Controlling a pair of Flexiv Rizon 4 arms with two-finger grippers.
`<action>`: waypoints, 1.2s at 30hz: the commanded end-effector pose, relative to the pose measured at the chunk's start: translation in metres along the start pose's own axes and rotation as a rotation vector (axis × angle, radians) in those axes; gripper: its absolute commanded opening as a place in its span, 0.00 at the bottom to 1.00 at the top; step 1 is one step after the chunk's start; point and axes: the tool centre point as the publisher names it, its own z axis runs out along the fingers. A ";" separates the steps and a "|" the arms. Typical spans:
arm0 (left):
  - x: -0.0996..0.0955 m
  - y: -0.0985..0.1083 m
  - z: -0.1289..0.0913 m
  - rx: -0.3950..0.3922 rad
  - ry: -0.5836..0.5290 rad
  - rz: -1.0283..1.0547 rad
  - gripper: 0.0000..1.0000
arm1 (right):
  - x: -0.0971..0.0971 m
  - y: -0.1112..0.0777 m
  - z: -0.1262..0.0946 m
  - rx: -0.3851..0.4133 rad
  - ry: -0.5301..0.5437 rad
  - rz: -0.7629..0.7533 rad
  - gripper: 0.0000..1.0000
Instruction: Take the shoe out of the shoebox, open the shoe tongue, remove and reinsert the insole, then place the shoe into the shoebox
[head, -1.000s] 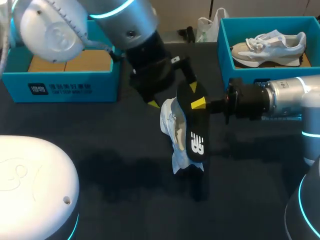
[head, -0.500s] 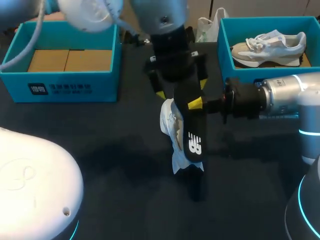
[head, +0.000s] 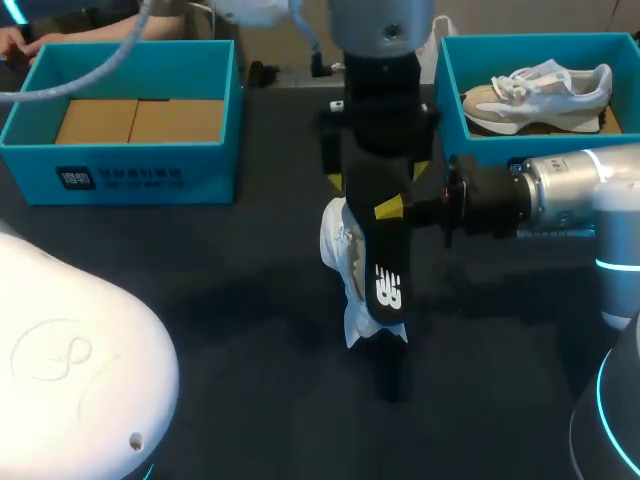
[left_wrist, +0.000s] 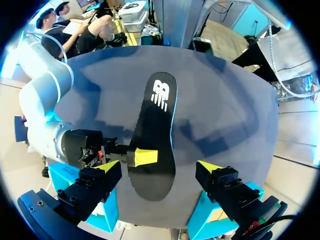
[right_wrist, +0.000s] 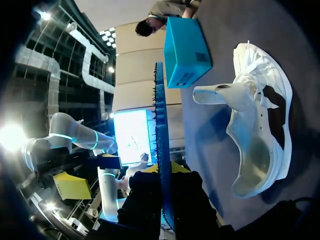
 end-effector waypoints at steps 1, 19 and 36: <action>-0.006 0.002 0.001 0.003 0.105 0.007 1.00 | 0.000 0.000 0.001 0.000 -0.004 0.001 0.00; -0.013 0.003 -0.002 -0.025 0.002 0.126 1.00 | -0.001 0.003 -0.001 0.005 -0.007 0.003 0.00; 0.016 -0.002 -0.007 -0.008 -0.421 0.106 1.00 | -0.002 0.004 -0.006 -0.004 0.000 0.012 0.00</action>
